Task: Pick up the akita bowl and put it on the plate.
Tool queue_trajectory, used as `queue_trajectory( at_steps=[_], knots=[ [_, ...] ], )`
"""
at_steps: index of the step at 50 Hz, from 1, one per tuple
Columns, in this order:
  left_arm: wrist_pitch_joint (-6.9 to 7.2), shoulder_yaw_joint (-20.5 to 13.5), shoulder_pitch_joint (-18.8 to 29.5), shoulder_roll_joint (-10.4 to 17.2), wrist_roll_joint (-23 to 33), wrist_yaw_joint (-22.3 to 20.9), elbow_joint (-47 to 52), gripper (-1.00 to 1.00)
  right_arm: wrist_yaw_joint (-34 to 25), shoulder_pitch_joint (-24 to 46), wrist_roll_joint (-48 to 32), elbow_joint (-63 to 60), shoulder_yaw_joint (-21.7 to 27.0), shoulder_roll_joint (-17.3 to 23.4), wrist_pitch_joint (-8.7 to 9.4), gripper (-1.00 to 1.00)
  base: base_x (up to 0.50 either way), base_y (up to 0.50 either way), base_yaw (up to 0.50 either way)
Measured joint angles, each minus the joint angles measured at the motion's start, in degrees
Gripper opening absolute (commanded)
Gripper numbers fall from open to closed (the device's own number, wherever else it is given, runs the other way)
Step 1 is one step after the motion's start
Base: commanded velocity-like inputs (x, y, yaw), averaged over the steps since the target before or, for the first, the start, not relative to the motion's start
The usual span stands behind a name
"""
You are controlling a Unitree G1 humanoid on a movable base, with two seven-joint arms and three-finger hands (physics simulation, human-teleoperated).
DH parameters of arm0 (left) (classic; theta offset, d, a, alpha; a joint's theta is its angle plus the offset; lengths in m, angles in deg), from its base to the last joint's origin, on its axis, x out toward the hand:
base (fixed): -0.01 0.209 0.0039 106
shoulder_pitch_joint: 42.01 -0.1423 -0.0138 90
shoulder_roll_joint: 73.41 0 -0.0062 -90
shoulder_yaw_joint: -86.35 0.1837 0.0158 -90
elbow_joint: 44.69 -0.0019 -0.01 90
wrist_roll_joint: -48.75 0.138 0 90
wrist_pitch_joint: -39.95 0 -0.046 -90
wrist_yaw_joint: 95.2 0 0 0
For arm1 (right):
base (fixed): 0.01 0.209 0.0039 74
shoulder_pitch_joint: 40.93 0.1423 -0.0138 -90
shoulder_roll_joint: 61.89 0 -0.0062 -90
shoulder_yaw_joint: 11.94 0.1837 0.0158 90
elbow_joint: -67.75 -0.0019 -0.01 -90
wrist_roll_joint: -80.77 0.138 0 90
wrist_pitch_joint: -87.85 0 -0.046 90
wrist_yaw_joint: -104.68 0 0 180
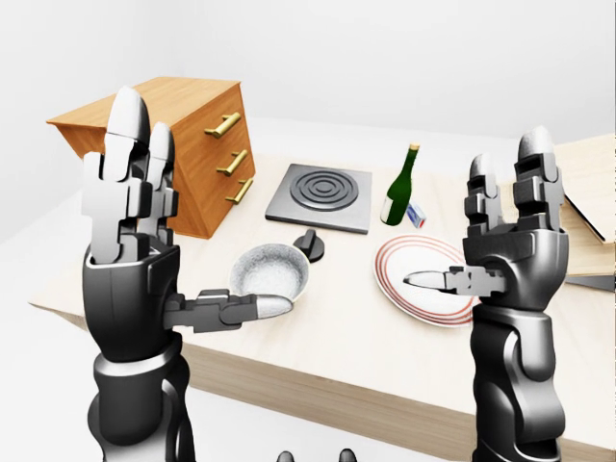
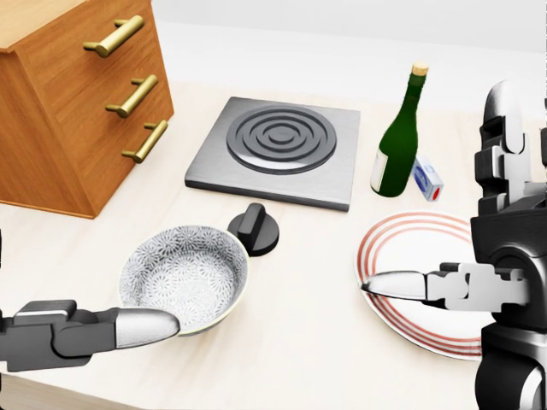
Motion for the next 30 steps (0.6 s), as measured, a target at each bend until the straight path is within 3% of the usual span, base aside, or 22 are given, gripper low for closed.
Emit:
queue_trajectory(
  at_steps=[16, 20, 30],
  knots=[
    [0.00, 0.24, 0.16, -0.18, -0.02, -0.24, 0.26, 0.92, -1.12, -0.78, 1.58, -0.87, -0.17, 0.29, 0.00, 1.00, 0.40, -0.39, 0.00],
    [0.00, 0.14, 0.03, -0.12, -0.02, -0.25, 0.31, 0.92, -1.29, -1.08, 1.10, -0.80, -0.59, 0.12, 0.00, 1.00, 0.13, -0.09, 0.00],
    [0.00, -0.02, -0.28, -0.08, -0.12, -0.30, 0.51, 0.91, -4.52, -2.59, -11.78, 3.50, -8.12, 0.13, 0.00, 1.00, 0.00, 0.00, 0.00]
  ],
)
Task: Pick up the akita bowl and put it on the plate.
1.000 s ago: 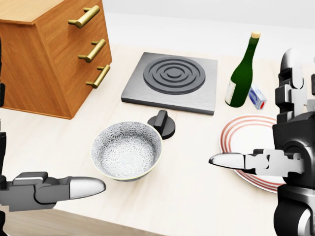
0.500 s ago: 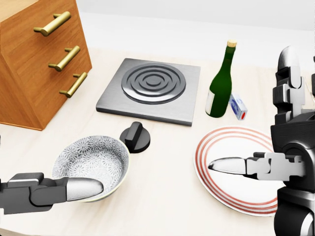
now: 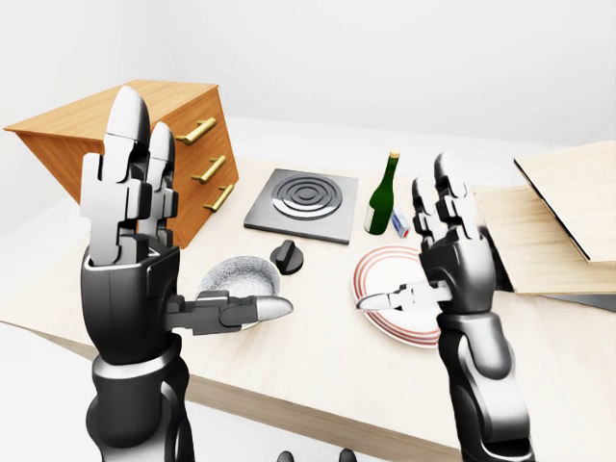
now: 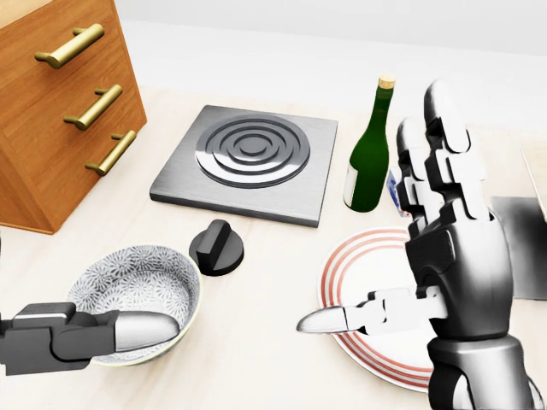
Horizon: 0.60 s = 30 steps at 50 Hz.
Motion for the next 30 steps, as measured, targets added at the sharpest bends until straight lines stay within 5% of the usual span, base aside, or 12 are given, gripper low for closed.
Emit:
queue_trajectory(
  at_steps=[16, 30],
  knots=[
    [0.00, 0.41, 0.23, -0.01, 0.27, 0.04, 0.02, 0.92, -16.09, 2.24, -23.79, 1.93, -16.45, -3.31, 0.00, 1.00, 0.00, 0.00, 0.00],
    [0.00, 0.27, 0.57, 0.06, 0.21, 0.06, -0.21, 0.92, -27.75, 8.32, -39.64, 6.76, -22.20, -8.39, 0.00, 1.00, 0.00, 0.00, 0.00]
  ],
)
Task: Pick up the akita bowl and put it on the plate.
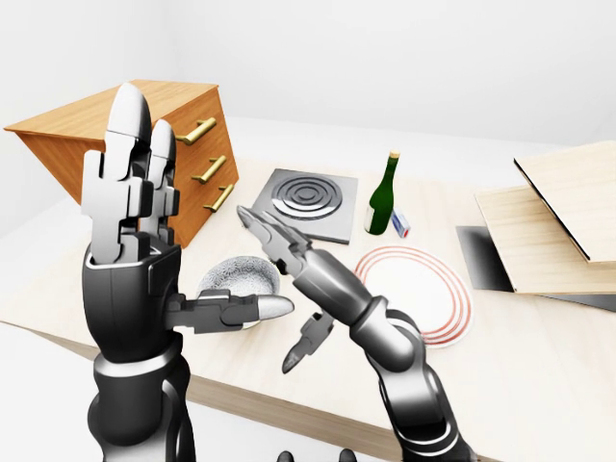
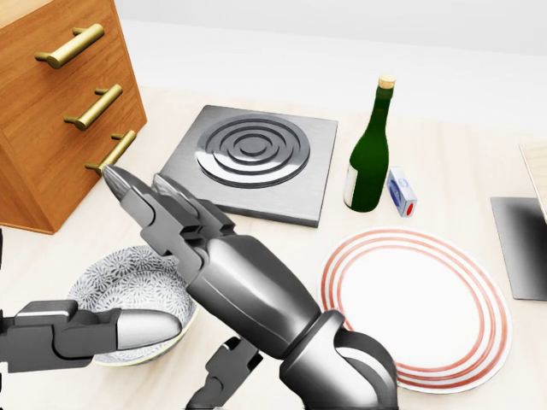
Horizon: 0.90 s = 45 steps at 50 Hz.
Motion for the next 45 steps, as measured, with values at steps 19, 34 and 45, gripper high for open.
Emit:
queue_trajectory(
  at_steps=[19, 34, 45],
  knots=[
    [0.00, -0.31, 0.42, 0.14, -0.18, 0.00, -0.11, 0.92, -9.59, 8.53, -10.01, 13.36, 2.66, -2.86, -10.00, 1.00, 0.00, 0.00, 0.00],
    [0.00, -0.55, 0.43, 0.17, -0.45, 0.22, -0.47, 0.92, -9.59, 13.34, -14.47, 21.74, 4.01, -3.85, -10.00, 1.00, 0.00, 0.00, 0.00],
    [0.00, -1.00, 0.37, 0.18, -0.80, 0.40, -0.48, 0.91, -9.59, 11.56, -17.72, 21.60, 1.54, -5.59, -10.00, 1.00, 0.00, 0.00, 0.00]
  ],
)
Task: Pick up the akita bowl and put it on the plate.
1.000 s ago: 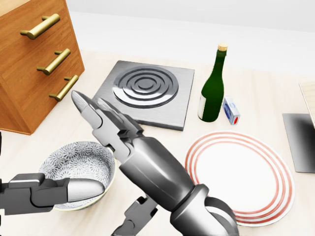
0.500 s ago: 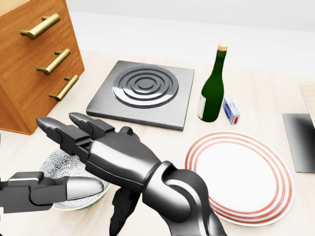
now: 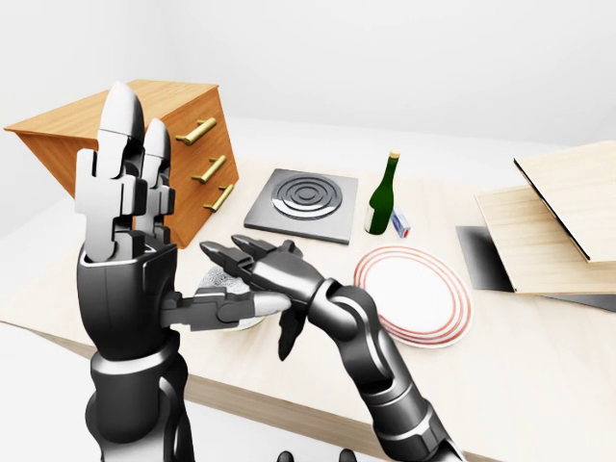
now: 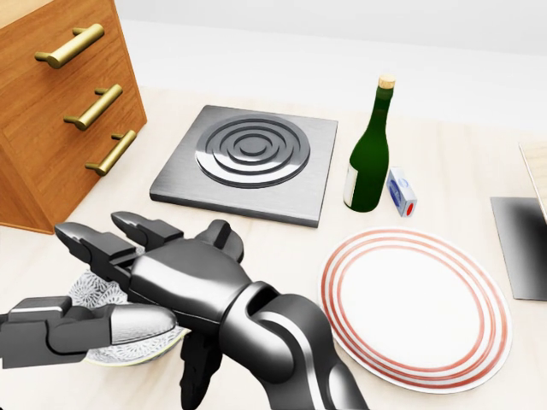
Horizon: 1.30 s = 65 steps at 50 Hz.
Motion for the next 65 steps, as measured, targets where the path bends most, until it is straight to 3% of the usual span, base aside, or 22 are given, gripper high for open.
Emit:
queue_trajectory(
  at_steps=[26, 34, 46, 65],
  knots=[
    [0.00, -0.10, -0.17, 0.03, -0.30, 0.42, 0.03, 0.92, 0.00, -6.73, -7.48, 0.59, -6.03, -0.61, 0.00, 1.00, 0.00, 0.00, 0.00],
    [0.00, 0.06, -0.29, -0.04, -0.26, 0.43, 0.01, 0.92, 0.00, -4.25, -8.27, 5.01, -4.99, -2.15, 0.00, 1.00, 0.00, 0.00, 0.00],
    [0.00, -0.28, -0.32, 0.03, -0.47, 0.27, 0.79, 0.92, 0.00, 5.31, -10.63, 17.67, -0.36, -4.65, 0.00, 1.00, 0.00, 0.00, 0.00],
    [0.00, -0.61, -0.27, 0.10, -0.71, 0.19, 1.22, 0.91, 0.00, 9.16, -11.25, 24.20, 1.71, -5.22, 0.00, 1.00, 0.00, 0.00, 0.00]
  ],
)
